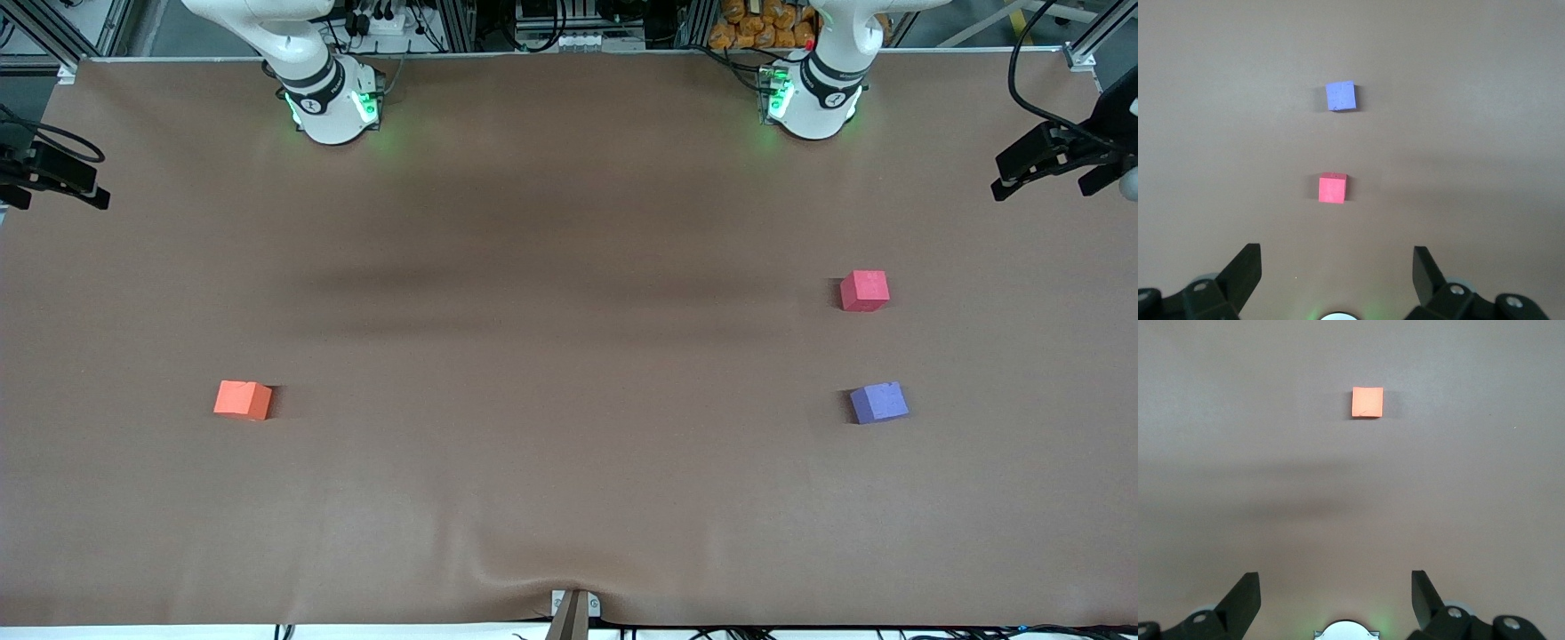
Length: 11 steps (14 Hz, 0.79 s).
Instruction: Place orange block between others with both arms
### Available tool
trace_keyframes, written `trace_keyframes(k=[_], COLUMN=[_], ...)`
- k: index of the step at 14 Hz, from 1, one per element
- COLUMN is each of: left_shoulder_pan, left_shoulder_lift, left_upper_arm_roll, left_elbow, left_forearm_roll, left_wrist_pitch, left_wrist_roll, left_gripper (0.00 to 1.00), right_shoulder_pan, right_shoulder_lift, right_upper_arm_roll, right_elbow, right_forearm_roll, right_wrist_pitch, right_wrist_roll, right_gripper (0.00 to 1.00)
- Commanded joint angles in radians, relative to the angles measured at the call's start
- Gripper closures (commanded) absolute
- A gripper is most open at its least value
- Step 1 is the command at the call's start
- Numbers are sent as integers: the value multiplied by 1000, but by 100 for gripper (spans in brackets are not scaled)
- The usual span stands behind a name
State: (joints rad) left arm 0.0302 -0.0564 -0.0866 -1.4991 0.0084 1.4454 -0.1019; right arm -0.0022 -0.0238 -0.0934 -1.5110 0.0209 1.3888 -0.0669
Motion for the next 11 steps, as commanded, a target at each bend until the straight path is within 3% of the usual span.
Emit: trace_keyframes(k=[1,5,11], left_shoulder_pan=[5,5,10], left_shoulder_lift=[-2,-2,-7], left_upper_arm_roll=[-5,-5,-2], left_elbow=[17,17,16], left_forearm_roll=[-1,-1,-1], left_wrist_pitch=[-20,-19,-20], left_wrist_roll=[-15,-16,-2], left_gripper=[0,0,0], right_shoulder_pan=[-1,-1,-2], right_shoulder_lift=[2,34,172], right_upper_arm_roll=[-2,-2,-3], right_elbow=[-2,-2,-2], right_forearm_roll=[-13,-13,-18], right_wrist_pitch=[-2,9,91], right_wrist_roll=[-10,-10,-10], right_gripper=[0,0,0])
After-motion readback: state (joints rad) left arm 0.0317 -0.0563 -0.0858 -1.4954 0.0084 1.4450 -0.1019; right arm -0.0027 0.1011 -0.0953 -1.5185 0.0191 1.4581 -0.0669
